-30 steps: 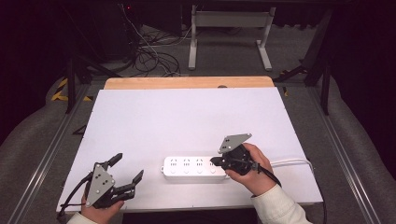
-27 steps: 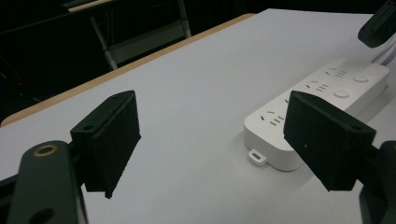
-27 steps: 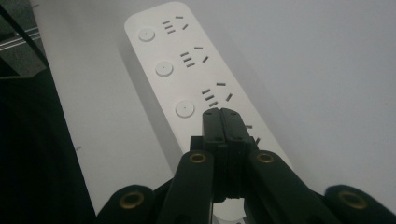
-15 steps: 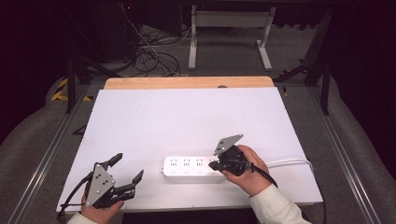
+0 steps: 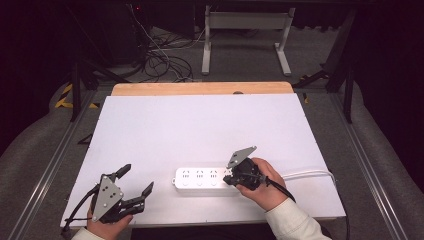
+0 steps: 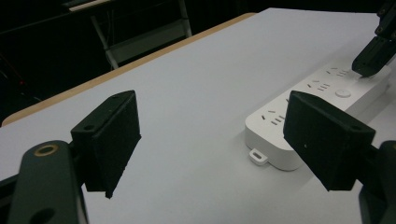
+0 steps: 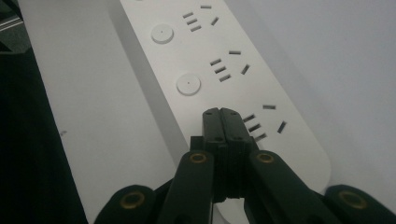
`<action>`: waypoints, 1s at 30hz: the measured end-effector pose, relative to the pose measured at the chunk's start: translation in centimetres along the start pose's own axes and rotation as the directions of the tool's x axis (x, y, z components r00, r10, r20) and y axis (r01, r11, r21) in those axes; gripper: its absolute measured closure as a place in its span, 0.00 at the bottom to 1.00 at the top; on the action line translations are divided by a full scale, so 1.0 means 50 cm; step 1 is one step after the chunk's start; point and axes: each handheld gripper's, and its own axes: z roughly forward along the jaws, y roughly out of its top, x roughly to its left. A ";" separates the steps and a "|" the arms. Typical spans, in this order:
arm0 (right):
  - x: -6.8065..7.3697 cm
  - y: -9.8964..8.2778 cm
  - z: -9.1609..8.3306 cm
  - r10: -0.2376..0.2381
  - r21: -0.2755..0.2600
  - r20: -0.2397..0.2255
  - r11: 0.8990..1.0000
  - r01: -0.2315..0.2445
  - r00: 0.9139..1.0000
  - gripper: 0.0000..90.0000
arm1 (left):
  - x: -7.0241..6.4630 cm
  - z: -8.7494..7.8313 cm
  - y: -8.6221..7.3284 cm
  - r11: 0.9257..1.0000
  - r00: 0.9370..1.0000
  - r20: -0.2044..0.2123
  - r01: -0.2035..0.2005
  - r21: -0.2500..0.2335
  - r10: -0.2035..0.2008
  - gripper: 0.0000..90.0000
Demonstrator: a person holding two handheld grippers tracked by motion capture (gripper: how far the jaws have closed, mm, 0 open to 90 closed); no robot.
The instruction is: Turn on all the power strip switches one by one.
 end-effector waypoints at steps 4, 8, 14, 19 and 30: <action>0.000 -0.002 0.002 0.007 0.001 0.001 1.000 -0.007 1.000 1.00 | 0.000 0.000 0.000 1.000 1.000 -0.001 0.000 0.000 0.000 0.21; -0.001 -0.004 0.003 0.012 0.002 -0.007 1.000 -0.012 1.000 1.00 | 0.000 0.000 0.000 1.000 1.000 0.000 0.001 -0.001 -0.001 0.21; -0.004 -0.007 0.003 0.027 0.000 -0.017 1.000 -0.027 0.999 1.00 | -0.001 0.000 0.000 1.000 1.000 0.000 -0.001 -0.001 0.001 0.21; -0.004 -0.007 0.005 0.033 0.003 -0.016 0.999 -0.033 0.999 1.00 | -0.001 0.000 0.000 1.000 1.000 0.000 -0.001 0.000 0.001 0.21; 0.001 -0.005 0.007 0.042 0.020 -0.002 0.999 -0.042 0.999 1.00 | -0.003 0.000 0.001 1.000 1.000 -0.002 -0.002 0.000 0.002 0.21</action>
